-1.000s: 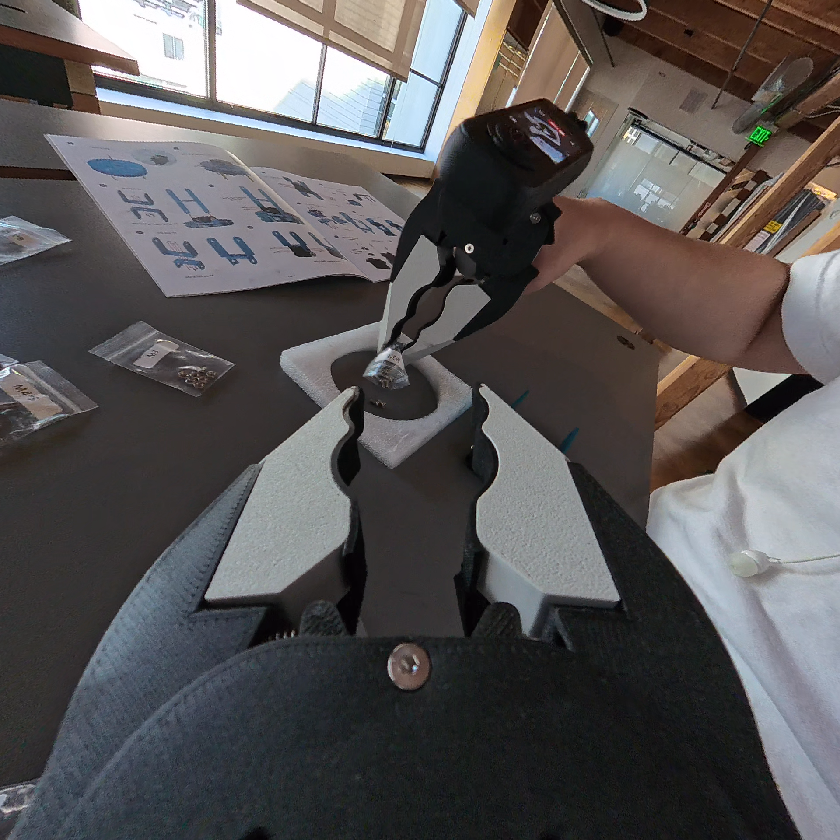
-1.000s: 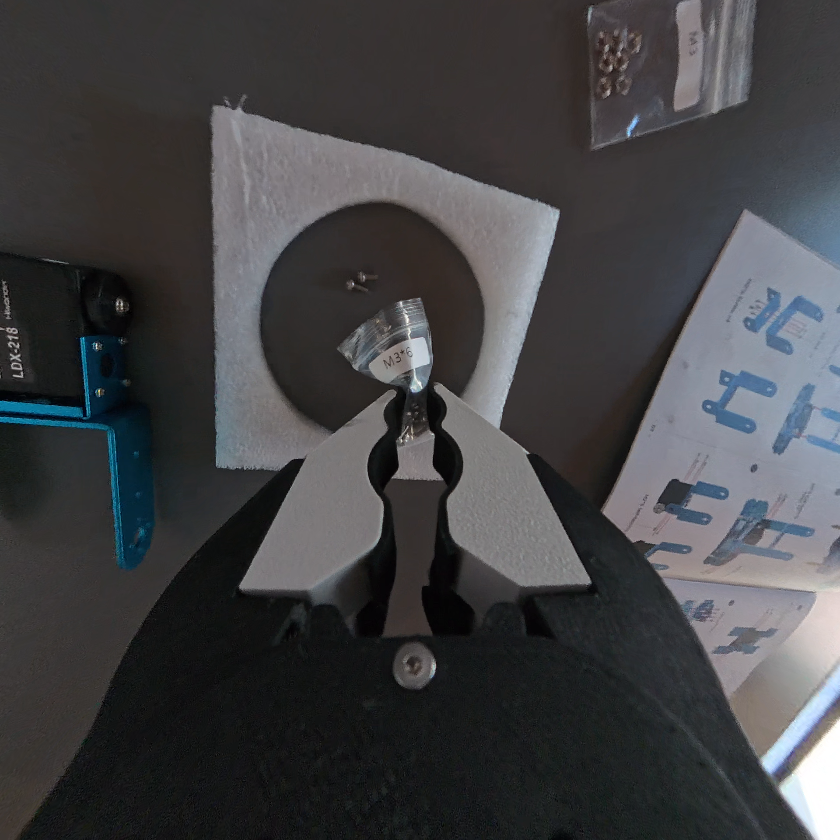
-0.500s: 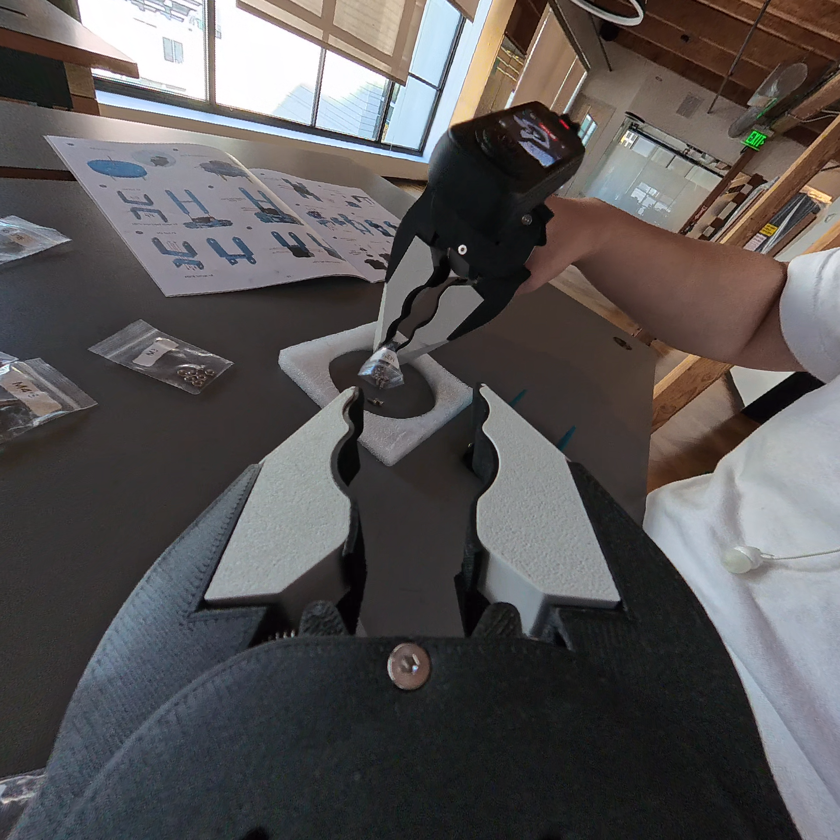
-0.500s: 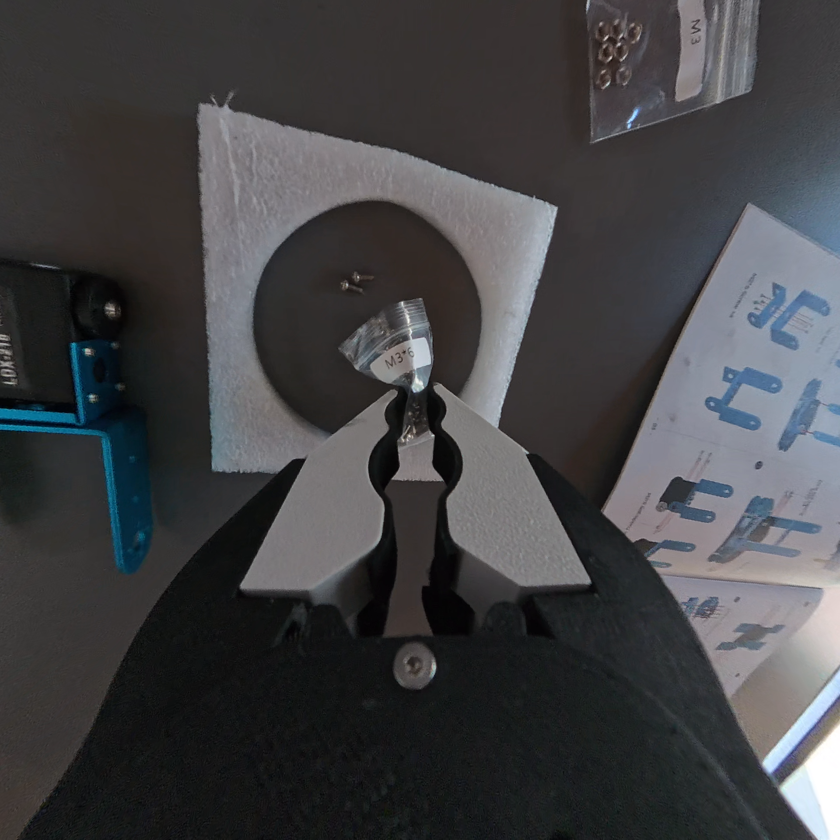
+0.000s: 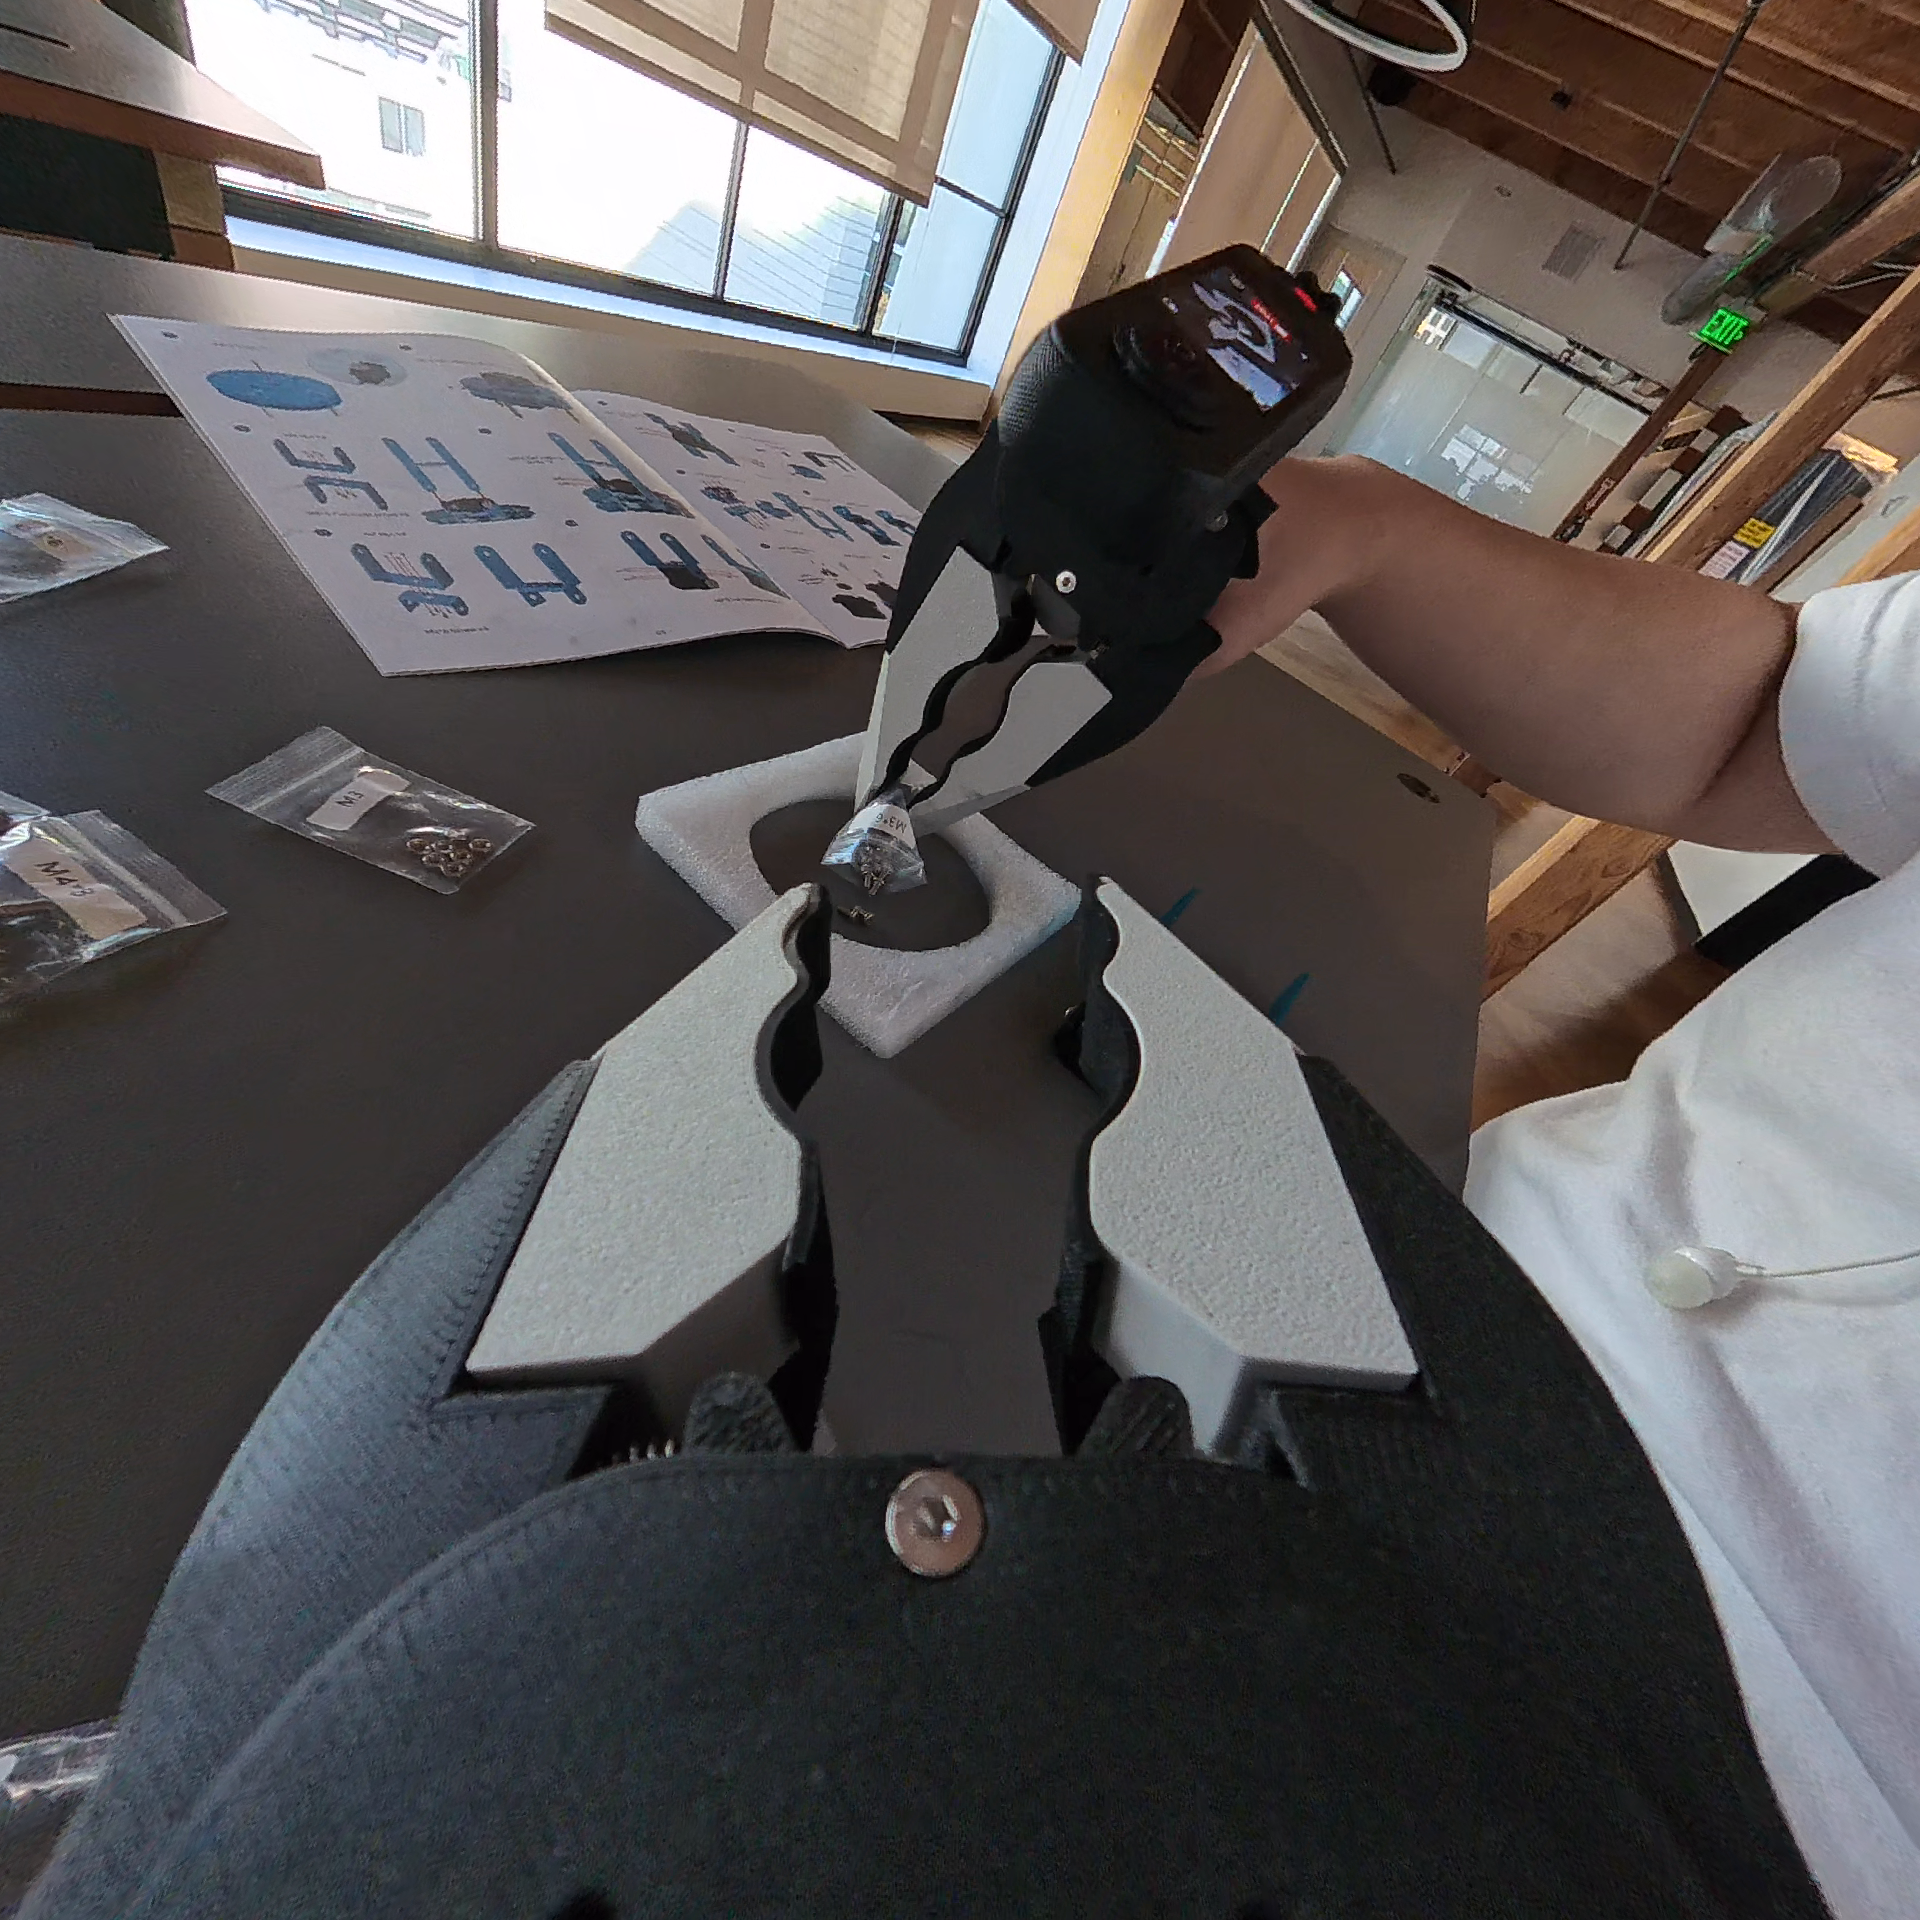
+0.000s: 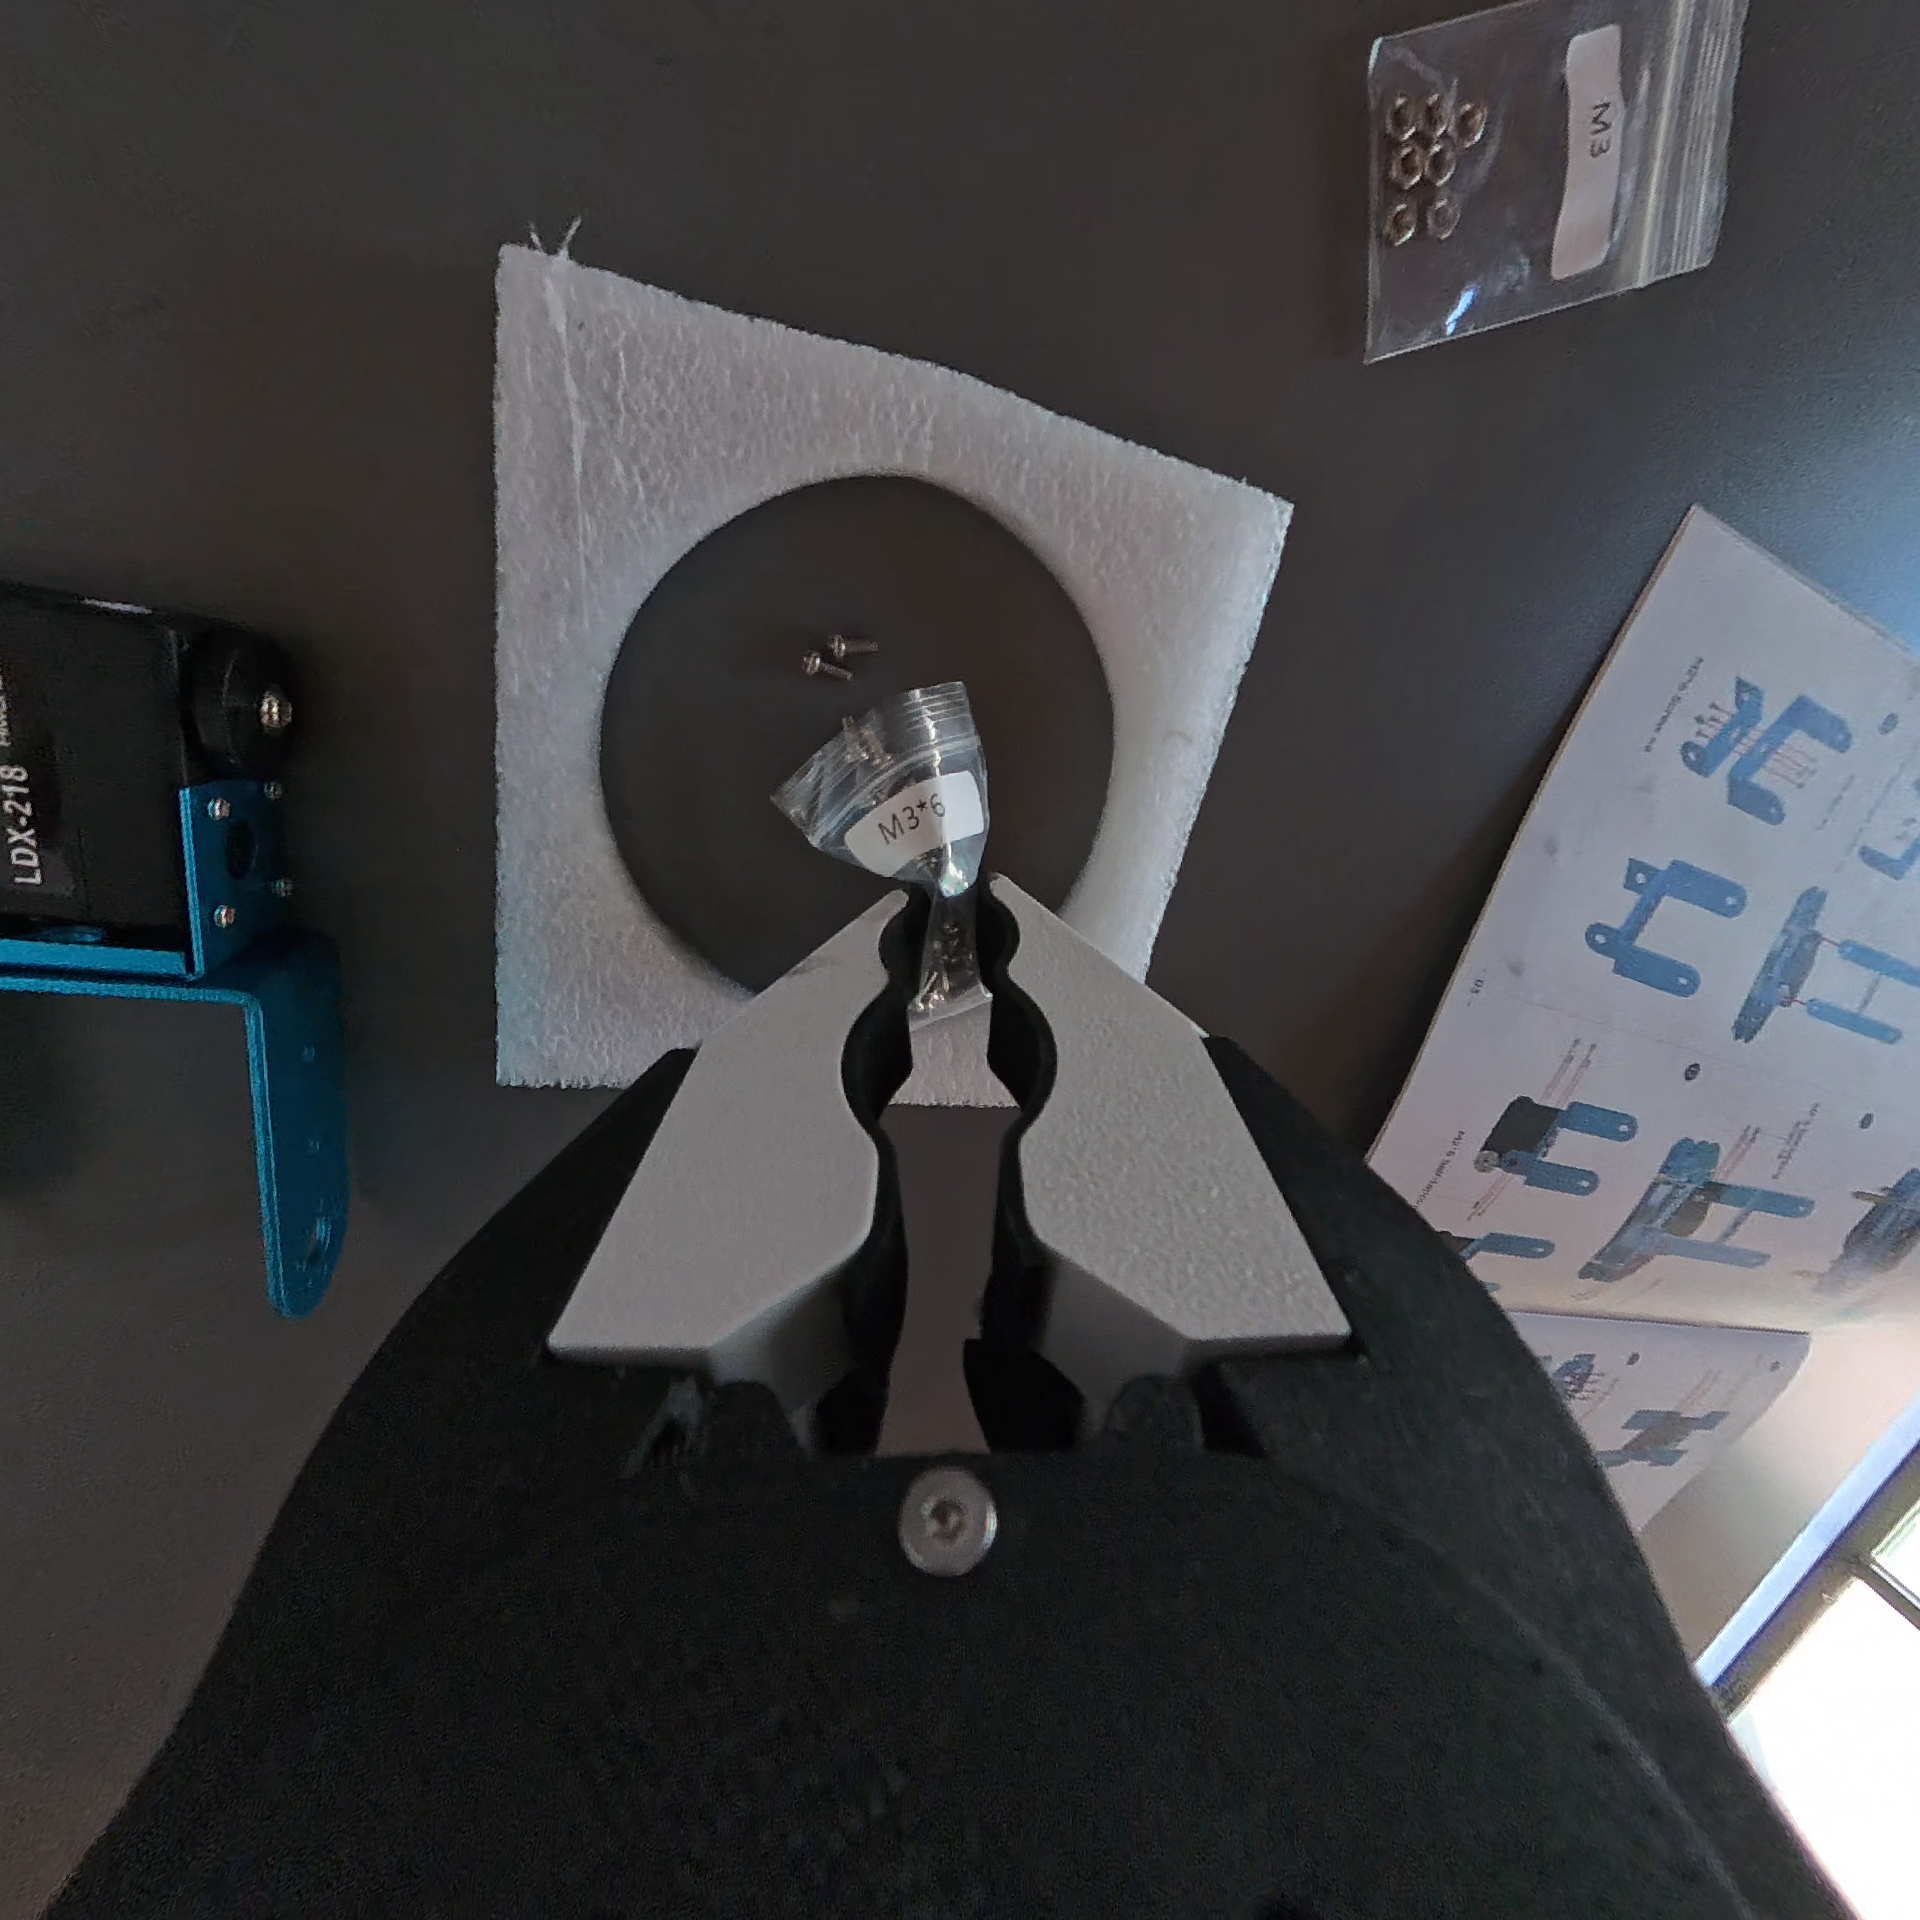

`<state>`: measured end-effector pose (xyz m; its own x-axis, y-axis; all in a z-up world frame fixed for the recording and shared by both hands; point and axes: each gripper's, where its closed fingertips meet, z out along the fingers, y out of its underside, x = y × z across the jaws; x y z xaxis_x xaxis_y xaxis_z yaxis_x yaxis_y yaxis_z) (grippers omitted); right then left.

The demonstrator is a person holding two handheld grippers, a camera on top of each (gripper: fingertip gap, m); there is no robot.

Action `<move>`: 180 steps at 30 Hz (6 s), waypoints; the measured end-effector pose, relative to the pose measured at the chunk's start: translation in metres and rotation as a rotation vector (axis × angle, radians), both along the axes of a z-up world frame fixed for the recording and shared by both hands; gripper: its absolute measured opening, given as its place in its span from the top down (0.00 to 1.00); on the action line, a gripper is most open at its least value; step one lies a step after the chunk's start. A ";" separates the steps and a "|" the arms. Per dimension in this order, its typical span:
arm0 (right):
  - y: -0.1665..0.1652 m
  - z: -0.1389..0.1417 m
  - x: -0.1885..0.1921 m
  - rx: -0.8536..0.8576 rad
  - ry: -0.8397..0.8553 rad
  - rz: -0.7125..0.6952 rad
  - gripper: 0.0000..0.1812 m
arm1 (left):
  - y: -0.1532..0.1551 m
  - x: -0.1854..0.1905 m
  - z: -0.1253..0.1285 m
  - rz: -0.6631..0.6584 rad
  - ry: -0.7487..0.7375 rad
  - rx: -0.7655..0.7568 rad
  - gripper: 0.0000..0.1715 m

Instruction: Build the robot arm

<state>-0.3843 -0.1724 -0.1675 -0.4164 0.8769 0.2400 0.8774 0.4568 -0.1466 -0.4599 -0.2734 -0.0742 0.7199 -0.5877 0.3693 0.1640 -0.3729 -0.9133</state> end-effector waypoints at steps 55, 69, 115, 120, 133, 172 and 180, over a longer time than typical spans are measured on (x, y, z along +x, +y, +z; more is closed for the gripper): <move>0.007 0.014 -0.006 -0.053 0.088 0.077 0.96 | 0.033 -0.028 0.019 0.308 0.051 0.018 0.68; 0.004 0.012 -0.007 -0.046 0.082 0.080 0.96 | 0.022 -0.038 0.021 0.347 0.041 0.020 0.69; 0.011 -0.001 0.000 -0.057 0.025 0.057 0.96 | 0.019 -0.040 0.032 0.353 0.083 0.033 0.68; 0.013 0.000 -0.003 -0.055 0.041 0.046 0.96 | 0.020 -0.041 0.031 0.351 0.079 0.032 0.68; 0.013 -0.001 -0.003 -0.055 0.039 0.054 0.96 | 0.020 -0.042 0.030 0.352 0.078 0.027 0.68; 0.022 0.026 -0.015 -0.084 0.268 0.123 0.96 | 0.013 -0.041 0.036 0.366 0.110 0.048 0.68; 0.025 0.039 -0.023 -0.109 0.369 0.086 0.96 | 0.016 -0.041 0.043 0.370 0.122 0.058 0.67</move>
